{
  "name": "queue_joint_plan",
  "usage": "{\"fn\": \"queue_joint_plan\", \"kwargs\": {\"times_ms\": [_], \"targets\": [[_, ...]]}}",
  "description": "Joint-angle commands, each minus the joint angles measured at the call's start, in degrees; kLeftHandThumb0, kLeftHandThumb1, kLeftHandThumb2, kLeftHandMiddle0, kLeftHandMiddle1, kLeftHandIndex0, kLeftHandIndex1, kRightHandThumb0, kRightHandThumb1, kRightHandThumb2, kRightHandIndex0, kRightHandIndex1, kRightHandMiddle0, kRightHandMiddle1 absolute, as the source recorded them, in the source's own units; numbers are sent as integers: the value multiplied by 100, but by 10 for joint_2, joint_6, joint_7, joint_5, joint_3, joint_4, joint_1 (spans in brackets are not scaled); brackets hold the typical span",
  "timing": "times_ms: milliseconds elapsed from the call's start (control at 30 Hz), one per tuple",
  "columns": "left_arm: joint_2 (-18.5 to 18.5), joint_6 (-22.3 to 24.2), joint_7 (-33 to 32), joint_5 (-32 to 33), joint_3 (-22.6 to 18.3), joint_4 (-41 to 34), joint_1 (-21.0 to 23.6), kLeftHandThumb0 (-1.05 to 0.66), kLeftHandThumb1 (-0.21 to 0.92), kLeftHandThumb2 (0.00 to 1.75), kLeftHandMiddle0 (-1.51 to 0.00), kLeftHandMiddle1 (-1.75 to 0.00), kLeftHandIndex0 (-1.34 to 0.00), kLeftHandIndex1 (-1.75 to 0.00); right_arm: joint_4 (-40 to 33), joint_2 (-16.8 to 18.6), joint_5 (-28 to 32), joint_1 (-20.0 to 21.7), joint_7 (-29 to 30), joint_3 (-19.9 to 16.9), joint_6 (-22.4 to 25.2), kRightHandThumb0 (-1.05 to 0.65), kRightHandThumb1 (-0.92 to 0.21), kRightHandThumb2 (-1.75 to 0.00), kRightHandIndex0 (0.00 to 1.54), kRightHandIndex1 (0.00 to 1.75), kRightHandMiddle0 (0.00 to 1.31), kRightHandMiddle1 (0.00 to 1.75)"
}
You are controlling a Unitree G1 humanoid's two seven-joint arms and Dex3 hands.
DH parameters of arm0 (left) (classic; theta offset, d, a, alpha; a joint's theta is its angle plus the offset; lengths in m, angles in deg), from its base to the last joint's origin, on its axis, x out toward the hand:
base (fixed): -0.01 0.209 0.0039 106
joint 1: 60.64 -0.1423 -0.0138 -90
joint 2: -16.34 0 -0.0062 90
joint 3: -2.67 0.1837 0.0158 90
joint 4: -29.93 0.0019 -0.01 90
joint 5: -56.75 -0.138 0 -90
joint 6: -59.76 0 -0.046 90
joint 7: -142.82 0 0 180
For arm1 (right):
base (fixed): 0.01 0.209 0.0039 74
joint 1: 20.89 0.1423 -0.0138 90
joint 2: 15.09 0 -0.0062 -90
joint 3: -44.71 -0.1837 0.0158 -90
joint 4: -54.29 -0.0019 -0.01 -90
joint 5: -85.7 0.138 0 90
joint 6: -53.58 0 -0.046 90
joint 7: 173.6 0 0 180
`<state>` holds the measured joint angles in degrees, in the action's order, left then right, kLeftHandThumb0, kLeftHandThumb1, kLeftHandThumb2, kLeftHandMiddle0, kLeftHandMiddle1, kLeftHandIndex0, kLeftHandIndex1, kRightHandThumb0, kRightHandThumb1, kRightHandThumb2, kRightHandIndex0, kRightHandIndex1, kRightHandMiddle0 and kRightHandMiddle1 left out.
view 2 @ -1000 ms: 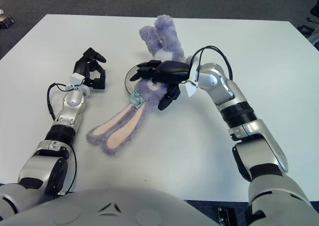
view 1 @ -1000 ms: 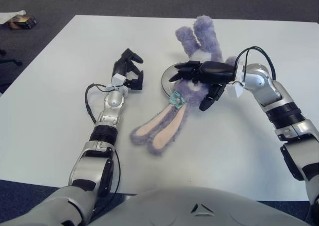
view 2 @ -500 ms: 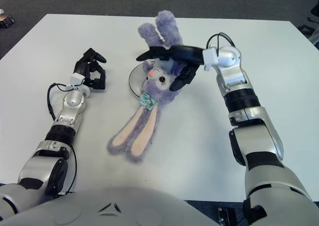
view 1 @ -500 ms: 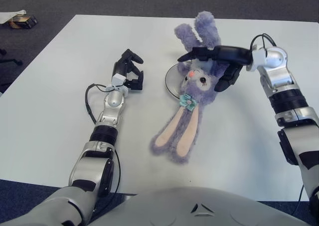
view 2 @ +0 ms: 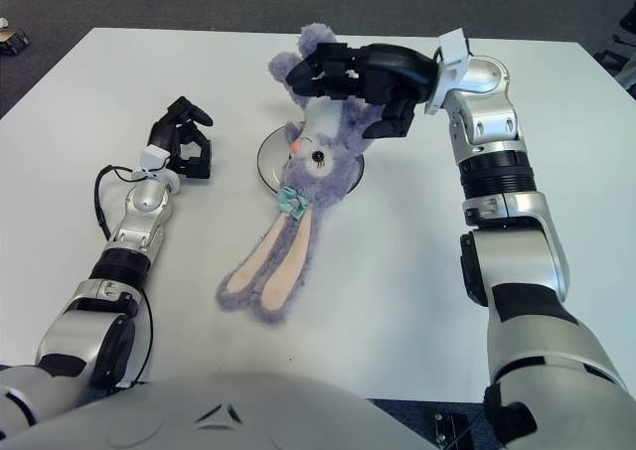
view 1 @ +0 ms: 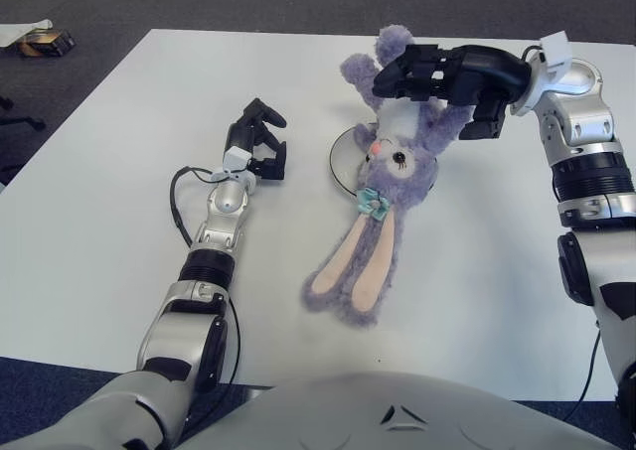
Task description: Put the doll into the plate.
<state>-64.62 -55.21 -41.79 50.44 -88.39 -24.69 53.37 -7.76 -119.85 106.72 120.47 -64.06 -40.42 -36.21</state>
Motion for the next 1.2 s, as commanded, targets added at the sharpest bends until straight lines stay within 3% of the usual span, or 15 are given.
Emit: {"fn": "queue_joint_plan", "kwargs": {"times_ms": [0, 200, 333, 467, 800, 1167], "targets": [[10, -5, 4, -1, 7, 31, -51, -1, 15, 151, -77, -175, -51, -169, -32, 2, 16, 21, 5, -17, 44, -44, -15, -106, 3, 46, 0, 97], [11, -11, 3, -2, 9, 36, -50, -1, 15, 151, -76, -175, -51, -169, -68, -14, 28, 26, 3, -25, 155, 0, -9, -131, 0, 54, 0, 93], [10, -13, 2, -5, 10, 36, -51, -1, 16, 150, -76, -175, -50, -169, -90, -21, 47, 30, 35, -40, 265, 16, -10, -140, 0, 55, 0, 89], [9, -10, 1, -10, 13, 35, -52, -1, 17, 148, -75, -175, -49, -169, -105, -16, 63, 29, 72, -64, 324, 21, -12, -144, 0, 58, 0, 87], [8, -7, -4, -17, 17, 33, -53, -1, 18, 148, -74, -175, -49, -170, -102, -6, 67, 38, 135, -106, 341, 30, -20, -150, 0, 64, 0, 90], [9, -11, -1, -9, 14, 34, -53, -1, 18, 148, -75, -175, -49, -169, -138, -23, 49, 28, 220, -128, 379, 24, -29, -152, 3, 88, 0, 105]]}}
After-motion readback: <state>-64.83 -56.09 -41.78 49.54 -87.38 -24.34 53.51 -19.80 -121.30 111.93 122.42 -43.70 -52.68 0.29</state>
